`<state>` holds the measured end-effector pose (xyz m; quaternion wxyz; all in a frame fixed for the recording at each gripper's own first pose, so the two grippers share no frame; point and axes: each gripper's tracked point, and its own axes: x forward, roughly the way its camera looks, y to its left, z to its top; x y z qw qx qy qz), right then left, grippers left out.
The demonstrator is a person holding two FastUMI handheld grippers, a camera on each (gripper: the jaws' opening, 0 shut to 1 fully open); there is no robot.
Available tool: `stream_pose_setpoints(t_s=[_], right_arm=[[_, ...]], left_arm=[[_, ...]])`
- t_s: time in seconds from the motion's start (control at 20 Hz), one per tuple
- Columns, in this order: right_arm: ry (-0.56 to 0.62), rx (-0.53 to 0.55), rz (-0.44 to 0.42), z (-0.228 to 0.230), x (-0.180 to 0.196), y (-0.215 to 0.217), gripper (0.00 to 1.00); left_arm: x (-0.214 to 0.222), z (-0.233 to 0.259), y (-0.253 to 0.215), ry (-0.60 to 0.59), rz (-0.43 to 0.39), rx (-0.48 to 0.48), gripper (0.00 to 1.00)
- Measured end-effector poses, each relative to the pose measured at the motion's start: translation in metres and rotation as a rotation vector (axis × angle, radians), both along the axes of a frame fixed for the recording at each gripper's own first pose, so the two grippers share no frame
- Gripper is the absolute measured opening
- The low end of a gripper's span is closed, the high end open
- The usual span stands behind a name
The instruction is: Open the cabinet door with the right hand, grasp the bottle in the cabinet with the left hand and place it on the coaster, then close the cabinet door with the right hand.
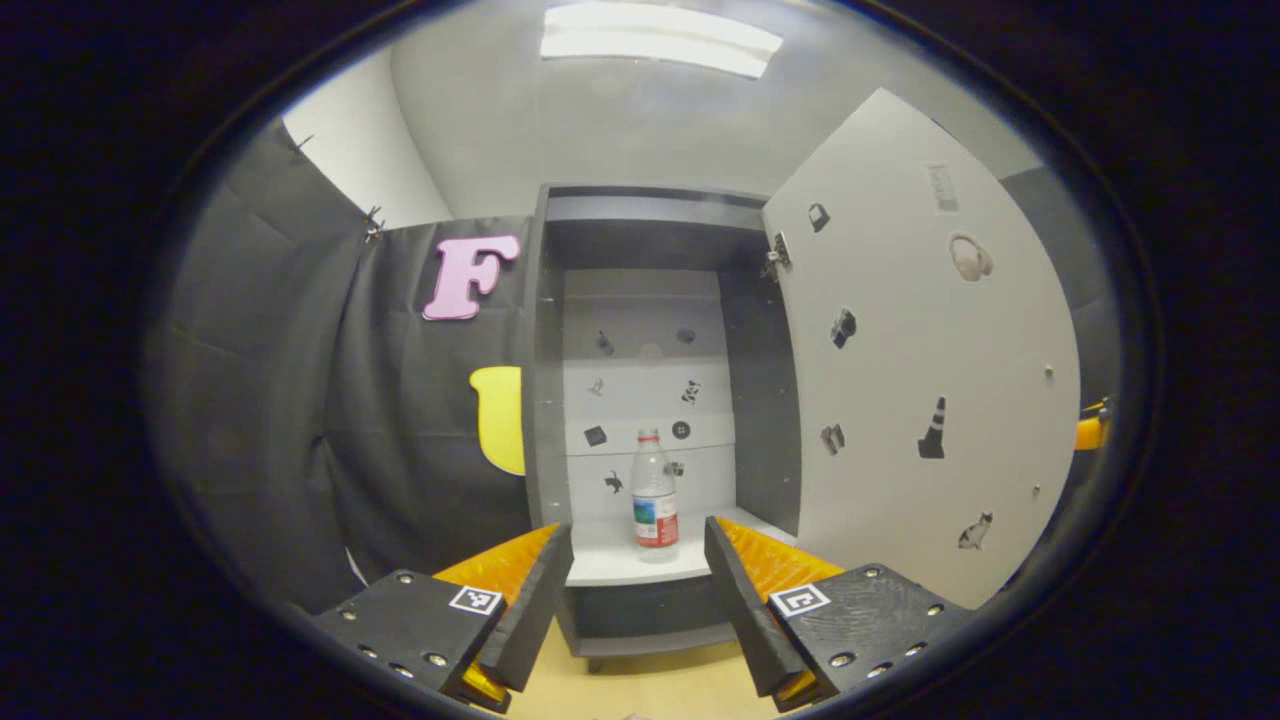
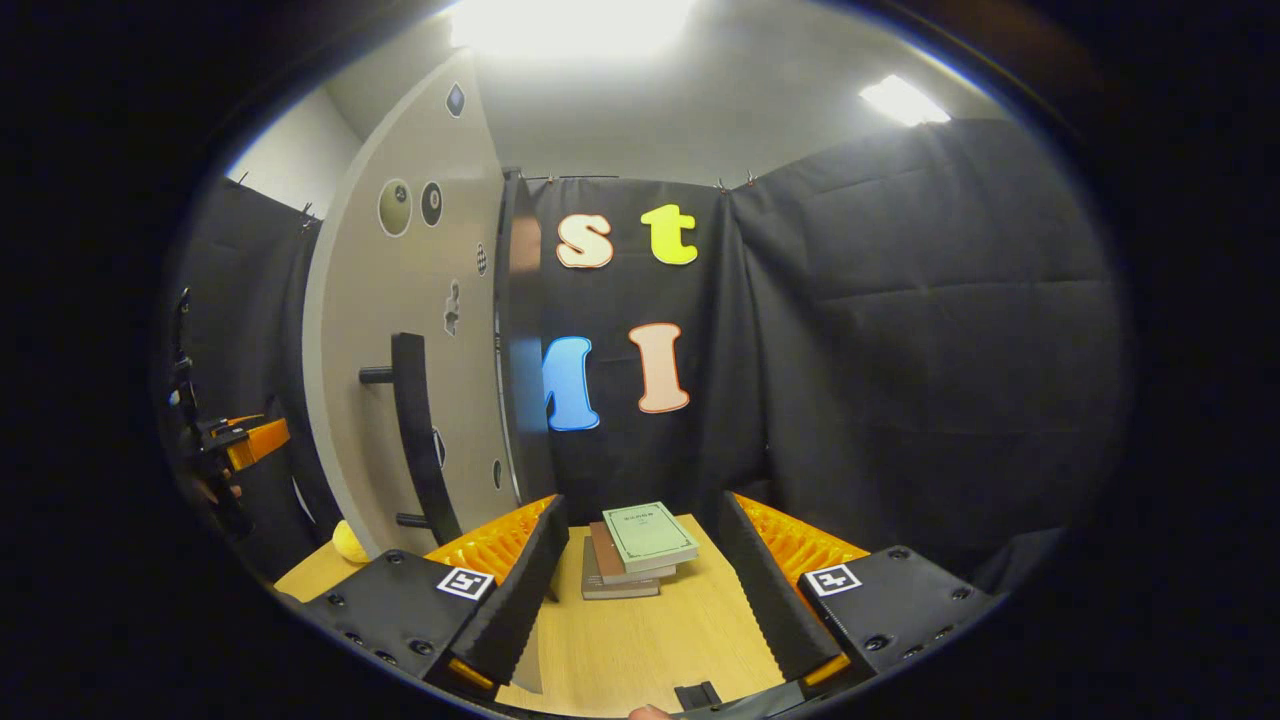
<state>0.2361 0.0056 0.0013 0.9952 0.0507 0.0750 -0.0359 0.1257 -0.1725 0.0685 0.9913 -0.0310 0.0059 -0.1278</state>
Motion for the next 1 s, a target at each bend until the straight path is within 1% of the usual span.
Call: stream_pose_setpoints(t_s=[0.1, 0.2, 0.25, 0.3, 0.35, 0.5, 0.55, 0.6, 0.65, 0.7, 0.8, 0.85, 0.9, 0.95, 1.0], right_arm=[[0.014, -0.025, -0.045, -0.006, 0.005, -0.01, 0.97], [0.023, -0.037, -0.064, -0.011, 0.009, -0.012, 0.97], [0.022, -0.048, -0.075, -0.011, 0.014, -0.014, 0.98], [0.023, -0.06, -0.092, -0.012, 0.015, -0.017, 0.98], [0.025, -0.069, -0.11, -0.014, 0.017, -0.022, 0.99], [0.029, -0.06, -0.142, -0.016, 0.022, -0.025, 0.99], [0.031, -0.058, -0.155, -0.018, 0.023, -0.028, 0.94], [0.035, -0.059, -0.167, -0.019, 0.025, -0.03, 0.99], [0.038, -0.063, -0.179, -0.019, 0.022, -0.03, 0.99], [0.041, -0.066, -0.189, -0.019, 0.022, -0.031, 0.99], [0.054, -0.073, -0.205, -0.021, 0.021, -0.034, 0.99], [0.062, -0.081, -0.217, -0.022, 0.02, -0.036, 0.99], [0.068, -0.089, -0.231, -0.023, 0.019, -0.04, 0.94], [0.073, -0.093, -0.243, -0.025, 0.02, -0.042, 0.99], [0.075, -0.092, -0.252, -0.028, 0.023, -0.041, 0.99]], left_arm=[[0.027, 0.0, -0.009, 0.008, -0.018, -0.015, 0.8], [0.05, 0.0, -0.018, 0.011, -0.039, -0.022, 0.8], [0.063, 0.001, -0.02, 0.006, -0.047, -0.022, 0.82], [0.074, 0.002, -0.024, 0.003, -0.053, -0.018, 0.82], [0.084, -0.001, -0.028, 0.004, -0.058, -0.015, 0.8], [0.113, -0.011, -0.042, 0.026, -0.096, -0.036, 0.8], [0.123, -0.015, -0.046, 0.033, -0.104, -0.036, 0.8], [0.132, -0.019, -0.049, 0.038, -0.111, -0.032, 0.82], [0.14, -0.023, -0.052, 0.043, -0.117, -0.027, 0.79], [0.149, -0.027, -0.055, 0.043, -0.124, -0.024, 0.82], [0.166, -0.033, -0.058, 0.044, -0.127, -0.03, 0.8], [0.174, -0.037, -0.061, 0.052, -0.131, -0.04, 0.79], [0.181, -0.043, -0.063, 0.062, -0.137, -0.051, 0.79], [0.188, -0.047, -0.064, 0.07, -0.142, -0.057, 0.79], [0.194, -0.052, -0.066, 0.077, -0.144, -0.055, 0.81]])
